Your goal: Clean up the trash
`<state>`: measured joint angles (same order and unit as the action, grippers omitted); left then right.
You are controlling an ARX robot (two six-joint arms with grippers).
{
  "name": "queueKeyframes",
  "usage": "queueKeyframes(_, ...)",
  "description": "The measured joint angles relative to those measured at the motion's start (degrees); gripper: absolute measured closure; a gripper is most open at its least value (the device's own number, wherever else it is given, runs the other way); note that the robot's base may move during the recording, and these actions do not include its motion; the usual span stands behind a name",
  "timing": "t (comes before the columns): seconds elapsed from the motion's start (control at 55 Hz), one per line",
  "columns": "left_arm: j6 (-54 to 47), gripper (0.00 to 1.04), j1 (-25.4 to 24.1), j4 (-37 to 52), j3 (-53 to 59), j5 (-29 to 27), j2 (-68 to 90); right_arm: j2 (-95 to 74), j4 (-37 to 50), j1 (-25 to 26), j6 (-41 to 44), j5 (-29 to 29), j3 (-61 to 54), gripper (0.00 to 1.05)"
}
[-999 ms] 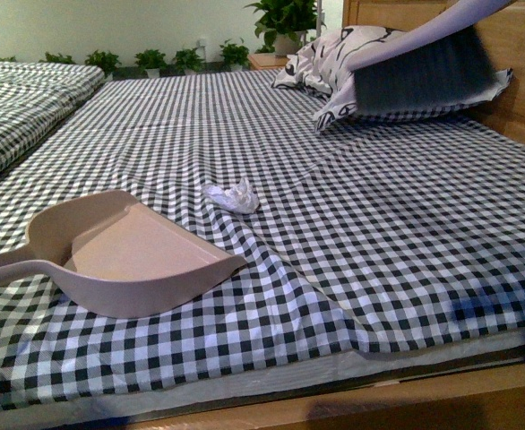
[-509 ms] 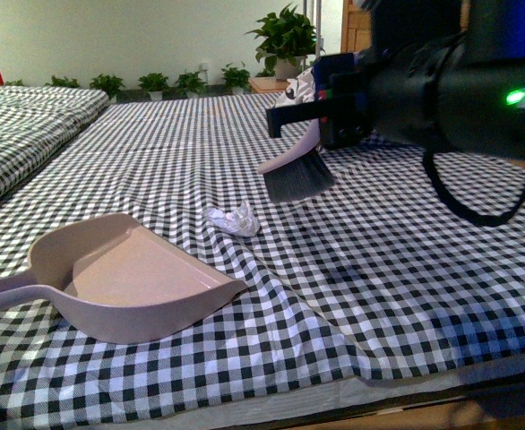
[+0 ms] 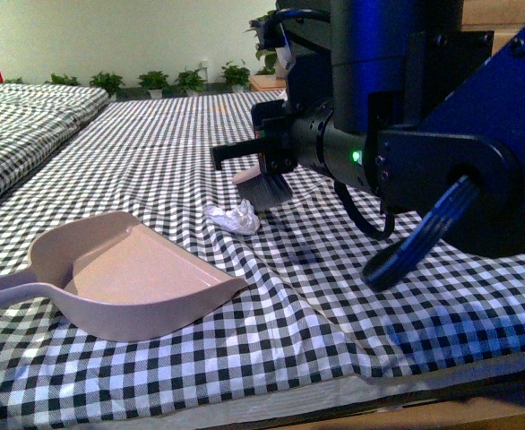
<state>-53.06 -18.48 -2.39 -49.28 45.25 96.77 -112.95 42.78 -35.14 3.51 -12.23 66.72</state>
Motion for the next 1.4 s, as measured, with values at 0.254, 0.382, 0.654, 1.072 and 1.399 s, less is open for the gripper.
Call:
queueKeyframes(0.254, 0.02, 0.76, 0.00, 0.00, 0.00, 0.00, 0.00, 0.11, 3.45, 0.15, -1.51, 2.05, -9.55, 0.82)
queueKeyframes(0.382, 0.02, 0.76, 0.00, 0.00, 0.00, 0.00, 0.00, 0.96, 4.72, 0.15, -2.91, 3.54, -13.94, 0.82)
queueKeyframes(0.654, 0.00, 0.76, 0.00, 0.00, 0.00, 0.00, 0.00, 2.99, 5.86, 0.13, -6.88, 5.09, -19.63, 0.82)
queueKeyframes(1.072, 0.02, 0.76, 0.00, 0.00, 0.00, 0.00, 0.00, 10.08, 1.64, -4.72, -18.99, 11.45, -21.44, 0.82)
queueKeyframes(1.399, 0.00, 0.76, 0.00, 0.00, 0.00, 0.00, 0.00, 24.61, -2.10, -4.15, -25.27, 19.63, -27.10, 0.82)
